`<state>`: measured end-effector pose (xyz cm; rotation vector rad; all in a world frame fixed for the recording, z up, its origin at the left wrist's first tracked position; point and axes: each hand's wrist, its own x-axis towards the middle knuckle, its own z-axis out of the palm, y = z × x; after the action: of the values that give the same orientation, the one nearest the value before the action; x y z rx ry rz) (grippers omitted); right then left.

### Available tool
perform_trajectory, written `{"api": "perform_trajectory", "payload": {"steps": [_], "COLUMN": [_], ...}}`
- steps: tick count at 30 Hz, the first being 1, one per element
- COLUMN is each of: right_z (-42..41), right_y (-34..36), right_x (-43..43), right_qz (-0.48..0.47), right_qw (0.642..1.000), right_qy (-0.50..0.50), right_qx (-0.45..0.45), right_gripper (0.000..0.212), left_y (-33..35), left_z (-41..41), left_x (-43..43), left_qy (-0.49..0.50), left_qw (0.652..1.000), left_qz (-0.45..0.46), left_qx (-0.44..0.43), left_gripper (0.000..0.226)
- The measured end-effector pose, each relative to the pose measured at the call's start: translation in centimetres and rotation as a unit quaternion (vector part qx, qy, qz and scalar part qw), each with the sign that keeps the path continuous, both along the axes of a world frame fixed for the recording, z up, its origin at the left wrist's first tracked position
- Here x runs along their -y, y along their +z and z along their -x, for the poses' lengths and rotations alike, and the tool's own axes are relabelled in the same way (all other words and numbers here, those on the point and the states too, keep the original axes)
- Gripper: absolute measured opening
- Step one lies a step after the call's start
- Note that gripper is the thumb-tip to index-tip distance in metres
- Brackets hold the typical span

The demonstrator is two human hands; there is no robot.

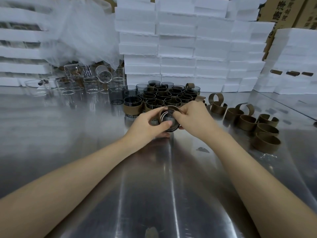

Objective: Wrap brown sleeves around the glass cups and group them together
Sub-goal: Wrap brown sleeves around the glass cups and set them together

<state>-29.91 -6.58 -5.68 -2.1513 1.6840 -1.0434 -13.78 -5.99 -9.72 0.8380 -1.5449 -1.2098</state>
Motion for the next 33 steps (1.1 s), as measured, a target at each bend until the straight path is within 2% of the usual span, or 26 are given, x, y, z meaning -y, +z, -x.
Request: {"api": "perform_trajectory", "payload": {"steps": [7,13,16,19,25,33], "right_z": [0.2,0.5,0.8,1.5,2.3,3.2], "right_y": [-0.1,-0.1,0.0,0.0,0.1,-0.4], "right_x": [0.3,0.4,0.6,0.8,0.9,1.4], "right_qz": [0.008,-0.007,-0.029,-0.032,-0.048,-0.084], "right_qw": [1.000,0.999,0.997,0.995,0.991,0.976], "right_qy": [0.005,0.031,0.045,0.062,0.099,0.131], "right_qx": [-0.003,0.032,0.058,0.077,0.075,0.155], "right_gripper": [0.038,0.038,0.040,0.050,0.050,0.053], "left_y": [0.1,0.1,0.2,0.4,0.7,0.3], "left_z": [0.0,0.0,0.0,0.1,0.3,0.4], "left_x": [0.0,0.2,0.3,0.2,0.1,0.2], "left_qy": [0.000,0.000,0.003,0.006,0.014,0.006], "left_qw": [1.000,0.999,0.999,0.999,0.999,1.000], "left_qz": [-0.008,-0.023,-0.027,-0.030,-0.039,-0.022], "left_qx": [-0.013,-0.026,-0.019,-0.012,-0.008,-0.002], "left_gripper": [0.042,0.044,0.047,0.052,0.059,0.057]}}
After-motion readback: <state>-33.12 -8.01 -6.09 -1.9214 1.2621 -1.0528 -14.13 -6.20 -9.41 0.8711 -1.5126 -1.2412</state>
